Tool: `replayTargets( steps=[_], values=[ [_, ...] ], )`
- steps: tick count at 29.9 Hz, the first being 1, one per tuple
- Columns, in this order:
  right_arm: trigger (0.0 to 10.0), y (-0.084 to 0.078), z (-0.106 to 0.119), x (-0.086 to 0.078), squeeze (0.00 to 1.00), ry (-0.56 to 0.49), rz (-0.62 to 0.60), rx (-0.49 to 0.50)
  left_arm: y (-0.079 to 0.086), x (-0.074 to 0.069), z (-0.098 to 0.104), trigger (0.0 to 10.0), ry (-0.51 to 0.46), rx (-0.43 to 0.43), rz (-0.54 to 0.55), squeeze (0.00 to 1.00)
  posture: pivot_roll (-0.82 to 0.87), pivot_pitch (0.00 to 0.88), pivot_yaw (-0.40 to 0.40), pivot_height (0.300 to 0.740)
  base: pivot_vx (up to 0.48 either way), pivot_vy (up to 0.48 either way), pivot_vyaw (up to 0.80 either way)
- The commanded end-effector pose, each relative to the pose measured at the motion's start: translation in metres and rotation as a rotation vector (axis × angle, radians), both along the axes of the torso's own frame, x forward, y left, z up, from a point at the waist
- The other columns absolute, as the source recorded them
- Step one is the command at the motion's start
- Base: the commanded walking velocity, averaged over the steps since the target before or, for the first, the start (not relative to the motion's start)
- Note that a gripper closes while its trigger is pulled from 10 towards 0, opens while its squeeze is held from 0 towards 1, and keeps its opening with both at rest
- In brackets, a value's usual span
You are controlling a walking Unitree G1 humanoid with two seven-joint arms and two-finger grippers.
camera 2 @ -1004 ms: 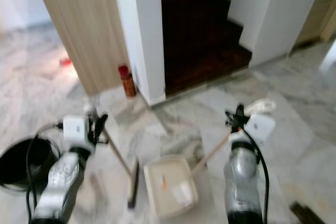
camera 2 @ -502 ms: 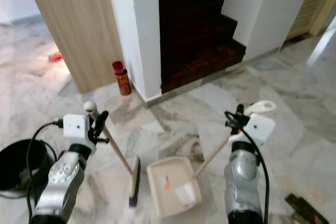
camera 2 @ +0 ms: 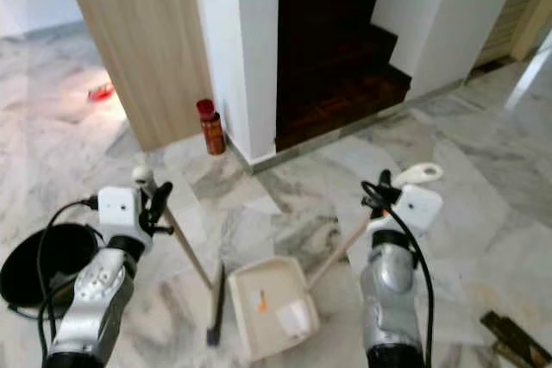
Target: Sweep floor
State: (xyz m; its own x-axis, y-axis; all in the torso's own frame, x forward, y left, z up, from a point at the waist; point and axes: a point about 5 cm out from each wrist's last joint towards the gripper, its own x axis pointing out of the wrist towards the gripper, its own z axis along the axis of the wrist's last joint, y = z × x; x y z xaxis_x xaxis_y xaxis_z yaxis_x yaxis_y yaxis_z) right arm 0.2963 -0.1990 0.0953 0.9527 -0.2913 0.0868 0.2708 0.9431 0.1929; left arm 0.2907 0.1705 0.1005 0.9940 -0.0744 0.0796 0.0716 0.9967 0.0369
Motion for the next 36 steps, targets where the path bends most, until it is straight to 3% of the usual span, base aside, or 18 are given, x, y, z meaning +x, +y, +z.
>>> replayTargets(
  steps=[1, 9, 23, 36],
  values=[
    [10.0, -0.0048, 0.0075, 0.0003, 0.00, -0.036, -0.017, -0.008, -0.0027, 0.0024, 0.0096, 10.0, -0.041, 0.002, -0.012, 0.00, 0.01, 0.000, 0.044, 0.740, 0.000, 0.480, 0.00],
    [10.0, -0.0026, 0.0105, 0.0006, 0.00, -0.058, -0.008, -0.004, -0.0043, 0.0022, 0.0090, 10.0, -0.039, 0.001, -0.015, 0.00, 0.01, 0.000, 0.042, 0.740, 0.000, 0.445, 0.54],
    [10.0, -0.0039, 0.0100, 0.0013, 0.00, -0.051, -0.010, -0.013, -0.0045, 0.0033, 0.0104, 10.0, -0.041, -0.004, -0.017, 0.00, 0.01, 0.000, 0.041, 0.740, 0.000, 0.409, 0.00],
    [10.0, -0.0041, 0.0080, 0.0014, 0.00, -0.044, -0.015, 0.000, -0.0059, 0.0024, 0.0102, 10.0, -0.043, 0.005, -0.030, 0.00, 0.01, 0.000, 0.042, 0.740, 0.000, 0.000, 0.00]
  ],
)
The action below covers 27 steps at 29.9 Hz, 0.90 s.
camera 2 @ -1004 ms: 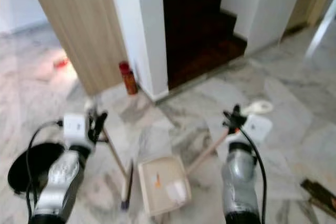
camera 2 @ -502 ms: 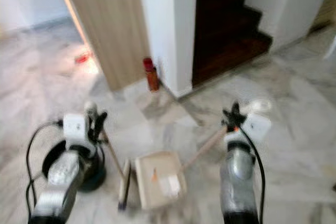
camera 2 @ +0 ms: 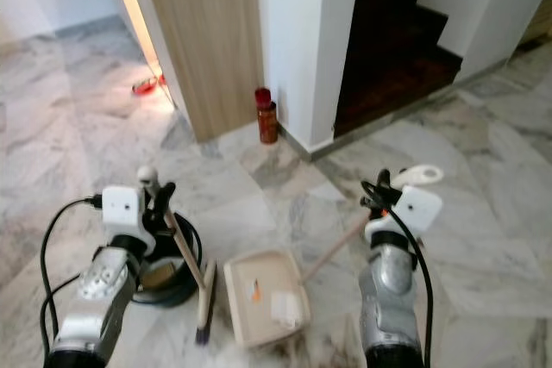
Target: Sweep floor
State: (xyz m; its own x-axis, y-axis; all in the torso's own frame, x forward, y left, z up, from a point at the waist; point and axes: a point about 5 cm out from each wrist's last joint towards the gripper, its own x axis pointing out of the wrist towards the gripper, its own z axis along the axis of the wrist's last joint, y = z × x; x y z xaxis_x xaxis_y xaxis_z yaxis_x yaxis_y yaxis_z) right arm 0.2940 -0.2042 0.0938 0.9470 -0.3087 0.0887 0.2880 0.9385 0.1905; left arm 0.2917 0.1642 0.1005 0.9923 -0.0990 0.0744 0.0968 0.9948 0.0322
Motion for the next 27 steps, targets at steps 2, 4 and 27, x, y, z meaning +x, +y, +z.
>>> replayTargets(
  steps=[2, 4, 27],
  values=[
    [10.0, 0.0009, 0.0092, 0.0038, 0.00, -0.041, 0.004, 0.002, 0.0002, 0.0013, 0.0100, 10.0, -0.049, 0.011, -0.005, 0.00, 0.01, 0.000, 0.042, 0.740, 0.000, 0.000, 0.00],
    [10.0, 0.0004, 0.0090, 0.0039, 0.00, -0.039, 0.002, 0.004, -0.0001, 0.0011, 0.0098, 10.0, -0.049, 0.013, -0.006, 0.00, 0.01, 0.000, 0.042, 0.740, 0.000, 0.000, 0.00],
    [10.0, -0.0041, 0.0069, 0.0037, 0.00, -0.023, -0.025, 0.013, -0.0027, -0.0011, 0.0087, 10.0, -0.050, 0.001, -0.026, 0.00, 0.01, 0.000, 0.044, 0.740, 0.000, 0.000, 0.00]
  ],
)
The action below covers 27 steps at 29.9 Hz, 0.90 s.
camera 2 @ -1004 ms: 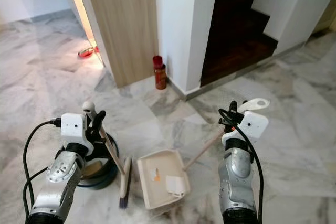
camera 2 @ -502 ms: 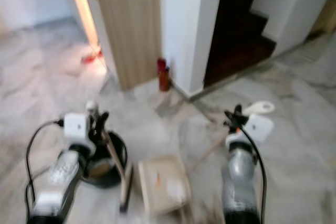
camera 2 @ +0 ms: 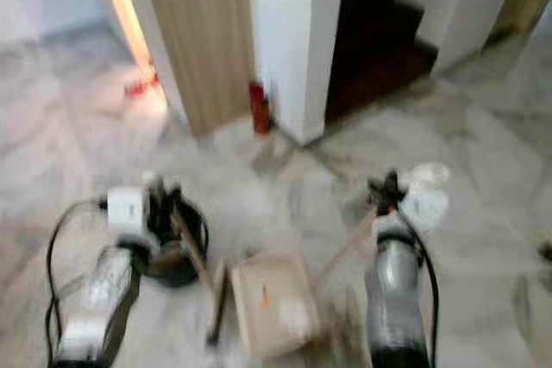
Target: Sweep floor
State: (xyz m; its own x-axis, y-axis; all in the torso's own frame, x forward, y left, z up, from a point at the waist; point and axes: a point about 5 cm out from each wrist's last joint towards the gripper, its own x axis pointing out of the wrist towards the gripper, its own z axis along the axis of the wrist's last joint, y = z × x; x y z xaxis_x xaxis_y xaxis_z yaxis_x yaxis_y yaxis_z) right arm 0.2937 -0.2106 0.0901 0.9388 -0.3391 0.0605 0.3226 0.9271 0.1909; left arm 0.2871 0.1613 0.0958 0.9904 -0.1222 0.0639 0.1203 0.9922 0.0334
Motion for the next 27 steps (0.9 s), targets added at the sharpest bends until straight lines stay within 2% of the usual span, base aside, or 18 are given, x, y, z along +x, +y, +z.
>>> replayTargets(
  steps=[1, 27],
  values=[
    [10.0, 0.0022, 0.0106, 0.0040, 0.00, -0.049, 0.006, 0.003, 0.0003, 0.0035, 0.0133, 10.0, -0.061, -0.003, -0.004, 0.00, 0.01, 0.000, 0.044, 0.740, 0.000, 0.000, 0.00],
    [10.0, 0.0008, 0.0099, 0.0040, 0.00, -0.038, 0.005, -0.008, 0.0008, 0.0042, 0.0130, 10.0, -0.054, -0.008, 0.005, 0.00, 0.01, 0.000, 0.041, 0.740, 0.000, 0.000, 0.00]
  ],
)
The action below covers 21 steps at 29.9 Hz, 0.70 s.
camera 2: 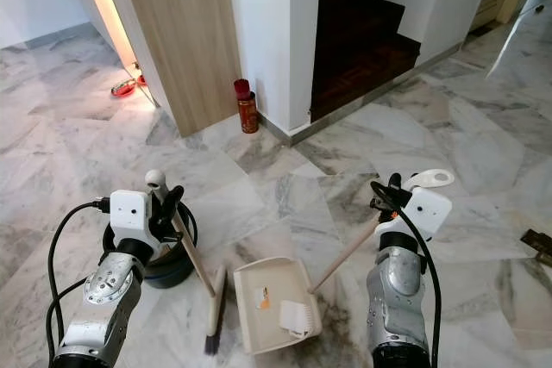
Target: Sweep floor
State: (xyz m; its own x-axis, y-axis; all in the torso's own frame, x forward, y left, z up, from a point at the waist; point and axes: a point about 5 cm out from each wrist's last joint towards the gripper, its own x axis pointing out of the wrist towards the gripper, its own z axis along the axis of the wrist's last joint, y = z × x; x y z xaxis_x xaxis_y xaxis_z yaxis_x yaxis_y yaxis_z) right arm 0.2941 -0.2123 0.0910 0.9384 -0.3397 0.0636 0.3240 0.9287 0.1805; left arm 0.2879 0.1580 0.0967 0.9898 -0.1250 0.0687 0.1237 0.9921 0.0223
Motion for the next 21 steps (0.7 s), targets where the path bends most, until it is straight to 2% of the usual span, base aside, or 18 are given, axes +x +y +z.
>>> replayTargets(
  steps=[1, 10, 21],
  values=[
    [10.0, 0.0025, 0.0090, 0.0036, 0.00, -0.039, 0.006, 0.003, 0.0041, 0.0034, 0.0122, 10.0, -0.050, 0.004, 0.009, 0.00, 0.01, 0.000, 0.041, 0.740, 0.000, 0.000, 0.00],
    [10.0, 0.0036, 0.0088, 0.0037, 0.00, -0.037, 0.009, 0.004, 0.0038, 0.0038, 0.0118, 10.0, -0.042, -0.010, 0.010, 0.00, 0.01, 0.000, 0.040, 0.740, 0.000, 0.000, 0.00],
    [10.0, 0.0040, 0.0081, 0.0038, 0.00, -0.033, 0.009, 0.003, 0.0028, 0.0039, 0.0119, 10.0, -0.039, -0.018, 0.000, 0.00, 0.01, 0.000, 0.041, 0.740, 0.000, 0.366, 0.00]
  ],
)
